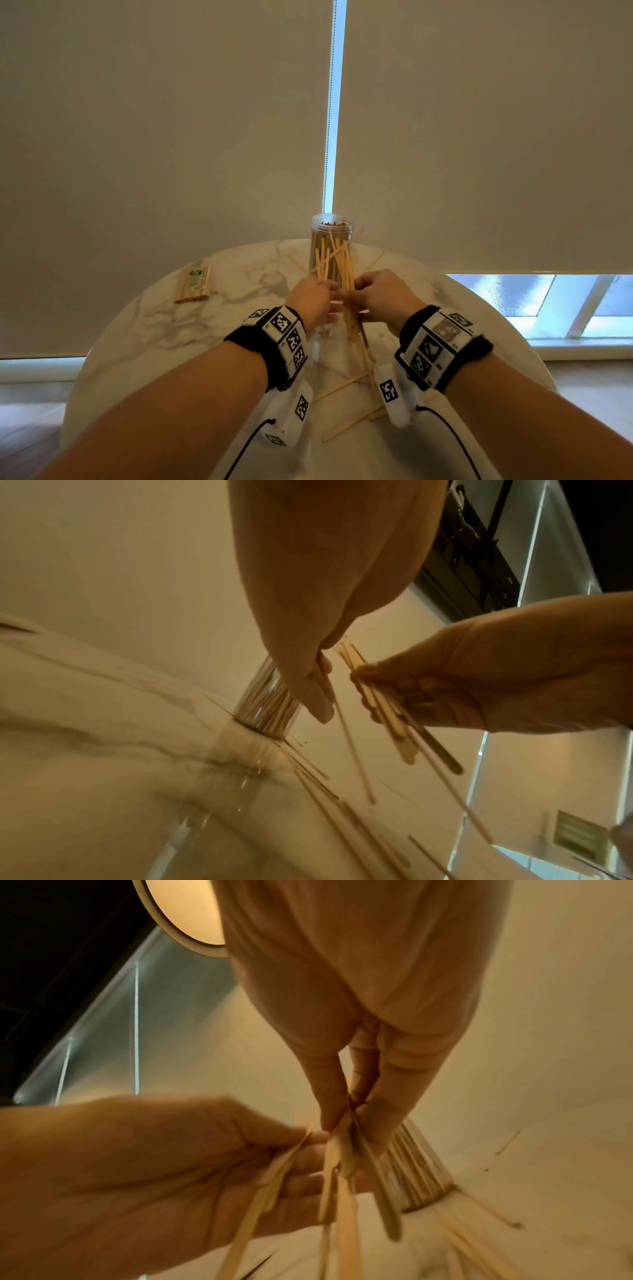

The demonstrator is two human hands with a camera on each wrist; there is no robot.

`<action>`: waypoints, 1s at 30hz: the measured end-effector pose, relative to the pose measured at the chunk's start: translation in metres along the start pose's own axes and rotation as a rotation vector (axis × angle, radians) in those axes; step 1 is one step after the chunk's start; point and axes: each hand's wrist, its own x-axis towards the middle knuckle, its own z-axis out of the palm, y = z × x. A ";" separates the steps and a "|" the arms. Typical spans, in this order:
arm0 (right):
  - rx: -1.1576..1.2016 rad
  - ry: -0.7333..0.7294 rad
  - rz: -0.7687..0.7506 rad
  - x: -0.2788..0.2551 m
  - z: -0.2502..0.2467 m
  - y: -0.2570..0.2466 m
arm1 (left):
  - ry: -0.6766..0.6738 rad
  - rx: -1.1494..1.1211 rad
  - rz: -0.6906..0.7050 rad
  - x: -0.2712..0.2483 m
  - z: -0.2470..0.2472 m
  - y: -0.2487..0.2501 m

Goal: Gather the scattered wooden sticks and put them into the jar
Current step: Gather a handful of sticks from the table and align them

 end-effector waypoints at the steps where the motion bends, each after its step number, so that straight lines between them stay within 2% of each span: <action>1: 0.028 -0.013 -0.021 -0.001 0.005 -0.001 | -0.008 -0.003 0.008 0.001 0.002 0.000; 5: -0.085 0.076 -0.133 0.006 0.020 0.000 | 0.007 -0.040 0.057 -0.001 0.006 -0.003; 9: -0.253 0.092 -0.215 0.004 0.029 -0.002 | -0.059 -0.083 0.072 0.000 0.000 -0.004; 12: -0.247 0.038 -0.234 0.000 0.032 -0.003 | -0.053 -0.105 0.040 0.000 -0.008 -0.004; 16: -0.242 -0.088 -0.223 -0.005 0.028 -0.012 | 0.006 -0.084 0.065 0.006 -0.019 -0.007; 18: -0.266 -0.026 -0.247 -0.004 0.024 -0.020 | 0.037 -0.075 0.083 0.010 -0.022 -0.009; 21: -0.242 0.148 -0.314 0.006 0.014 -0.036 | -0.004 -0.114 0.110 0.011 -0.021 -0.009; 27: -0.074 0.177 -0.397 0.031 -0.004 -0.064 | -0.175 -0.036 0.176 -0.005 -0.003 -0.007; 30: 0.013 0.208 -0.402 0.031 -0.014 -0.070 | -0.189 -0.022 0.197 -0.008 0.000 -0.005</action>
